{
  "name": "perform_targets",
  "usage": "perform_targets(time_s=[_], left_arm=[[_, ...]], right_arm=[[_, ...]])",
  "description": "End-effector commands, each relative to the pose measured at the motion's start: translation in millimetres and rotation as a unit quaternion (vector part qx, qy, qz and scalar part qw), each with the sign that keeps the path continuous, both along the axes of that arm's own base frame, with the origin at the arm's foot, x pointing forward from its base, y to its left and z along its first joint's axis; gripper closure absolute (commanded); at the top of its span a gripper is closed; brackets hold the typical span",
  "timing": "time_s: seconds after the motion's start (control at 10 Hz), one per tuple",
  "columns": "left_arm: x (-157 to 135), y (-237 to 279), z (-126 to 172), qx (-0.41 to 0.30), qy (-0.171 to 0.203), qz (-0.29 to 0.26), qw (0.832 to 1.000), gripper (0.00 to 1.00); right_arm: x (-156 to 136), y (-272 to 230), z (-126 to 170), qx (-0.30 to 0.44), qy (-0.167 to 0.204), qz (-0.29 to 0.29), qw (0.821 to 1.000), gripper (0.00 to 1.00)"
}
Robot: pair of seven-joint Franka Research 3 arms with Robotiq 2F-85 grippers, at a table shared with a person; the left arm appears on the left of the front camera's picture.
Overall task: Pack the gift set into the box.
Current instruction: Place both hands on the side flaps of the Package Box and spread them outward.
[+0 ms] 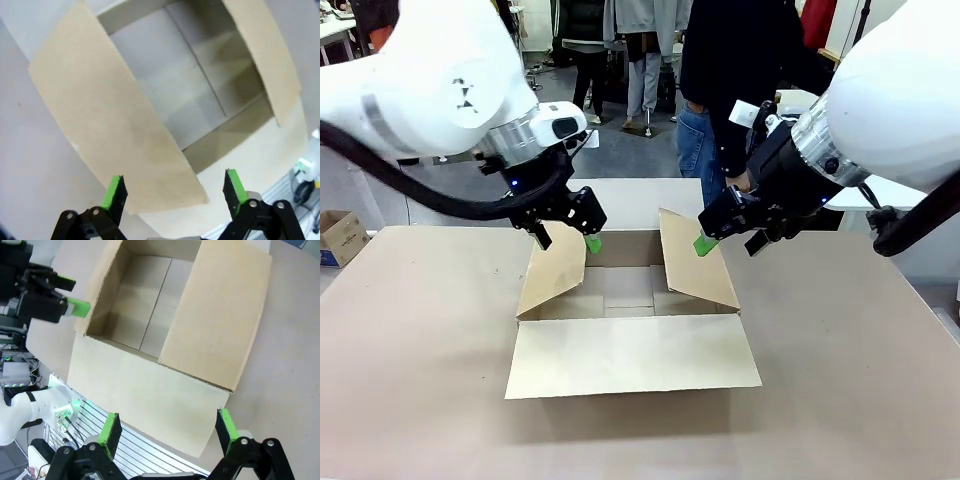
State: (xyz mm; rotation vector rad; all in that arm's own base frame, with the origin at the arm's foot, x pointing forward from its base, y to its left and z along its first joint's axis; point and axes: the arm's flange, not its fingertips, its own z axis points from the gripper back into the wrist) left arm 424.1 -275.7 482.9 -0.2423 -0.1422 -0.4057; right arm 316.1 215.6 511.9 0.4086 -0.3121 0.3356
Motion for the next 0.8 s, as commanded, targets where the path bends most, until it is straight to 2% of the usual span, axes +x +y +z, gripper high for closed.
perform_targets(time_s=[0.0,0.3,0.7], left_arm=[[25,-26,18,0.046,0.026,0.043,0.998,0.00],[36,-43,4,0.137,0.009,0.106,0.985,0.00],[43,-57,-27,0.181,-0.013,0.152,0.972,0.00]], right_arm=[[-1,2,0,-0.002,-0.004,-0.014,1.000,0.00],[-1,2,0,-0.002,-0.004,-0.014,1.000,0.00],[-1,2,0,-0.002,-0.004,-0.014,1.000,0.00]])
